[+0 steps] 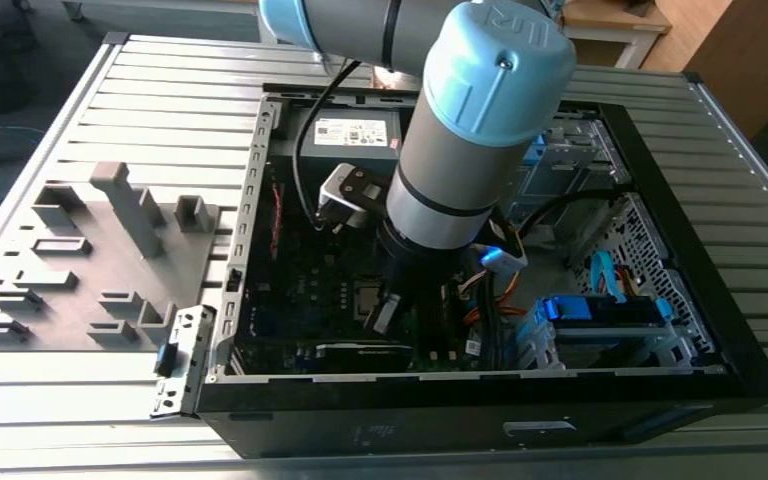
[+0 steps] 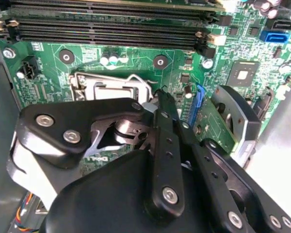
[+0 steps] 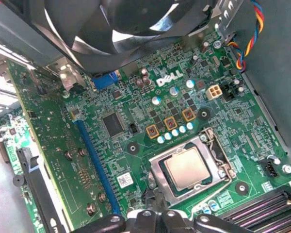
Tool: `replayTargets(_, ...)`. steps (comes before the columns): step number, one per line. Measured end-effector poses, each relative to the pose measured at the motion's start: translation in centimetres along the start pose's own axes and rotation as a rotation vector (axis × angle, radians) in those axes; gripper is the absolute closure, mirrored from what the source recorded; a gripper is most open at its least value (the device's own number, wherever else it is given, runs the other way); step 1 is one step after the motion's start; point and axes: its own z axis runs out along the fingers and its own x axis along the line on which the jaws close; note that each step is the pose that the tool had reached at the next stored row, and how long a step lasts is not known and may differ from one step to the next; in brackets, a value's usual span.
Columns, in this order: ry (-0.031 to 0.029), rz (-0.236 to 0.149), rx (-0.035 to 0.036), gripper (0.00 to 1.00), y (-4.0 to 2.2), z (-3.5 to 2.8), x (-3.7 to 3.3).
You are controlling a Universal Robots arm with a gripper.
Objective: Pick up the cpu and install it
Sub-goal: 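Install the first cpu locking lever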
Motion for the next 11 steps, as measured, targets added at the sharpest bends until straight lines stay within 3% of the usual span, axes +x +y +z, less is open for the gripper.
replayTargets(11,-0.0003,0.0,-0.0003,0.89,0.16,-0.07,-0.31)
